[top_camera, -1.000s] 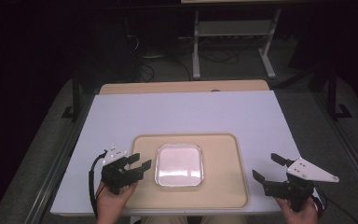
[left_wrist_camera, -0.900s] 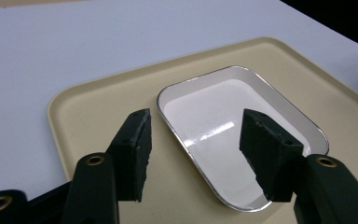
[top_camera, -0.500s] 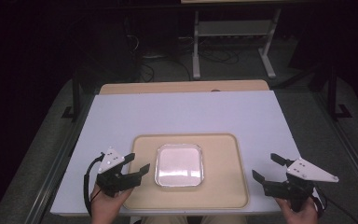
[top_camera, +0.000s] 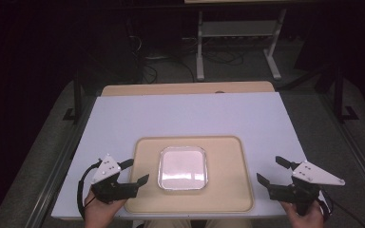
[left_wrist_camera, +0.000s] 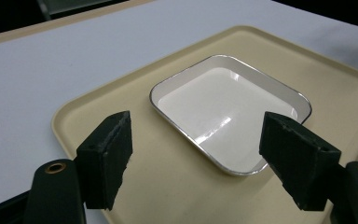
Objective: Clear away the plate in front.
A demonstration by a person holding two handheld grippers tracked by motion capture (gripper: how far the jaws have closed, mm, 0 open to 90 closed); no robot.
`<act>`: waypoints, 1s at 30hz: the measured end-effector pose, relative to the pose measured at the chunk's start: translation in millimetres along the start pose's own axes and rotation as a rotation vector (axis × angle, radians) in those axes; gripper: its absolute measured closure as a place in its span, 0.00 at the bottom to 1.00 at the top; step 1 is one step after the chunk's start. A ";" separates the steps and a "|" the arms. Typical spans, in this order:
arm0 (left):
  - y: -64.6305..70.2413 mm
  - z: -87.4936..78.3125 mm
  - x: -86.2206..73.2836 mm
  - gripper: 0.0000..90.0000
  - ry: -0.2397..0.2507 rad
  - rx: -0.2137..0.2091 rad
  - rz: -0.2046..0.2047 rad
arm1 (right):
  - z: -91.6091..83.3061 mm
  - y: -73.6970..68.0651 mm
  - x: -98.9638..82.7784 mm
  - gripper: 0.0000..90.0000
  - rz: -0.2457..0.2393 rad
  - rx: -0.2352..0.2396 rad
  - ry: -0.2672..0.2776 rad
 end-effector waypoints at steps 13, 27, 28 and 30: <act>-7.3 -10.3 -7.4 0.27 0.014 -0.015 0.020 | 1.6 -3.2 -0.4 0.15 -0.005 0.021 -0.003; -7.7 -13.4 -9.2 0.27 0.022 -0.003 0.018 | 3.3 -7.2 -1.0 0.15 -0.012 0.041 -0.011; -7.6 -13.3 -9.4 0.27 0.020 -0.003 0.018 | 3.4 -7.7 -1.2 0.15 -0.014 0.042 -0.012; -7.9 -13.3 -9.8 0.27 0.021 -0.003 0.014 | 3.4 -8.8 -0.9 0.15 -0.019 0.044 -0.012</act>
Point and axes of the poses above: each handheld gripper's, and its own axes: z roughly forward along the jaws, x roughly out of its top, y roughly to its right, the point moved 9 cm from there along z, roughly forward along the jaws, and after that the axes turned 11 degrees about -x, right-handed, at the moved point
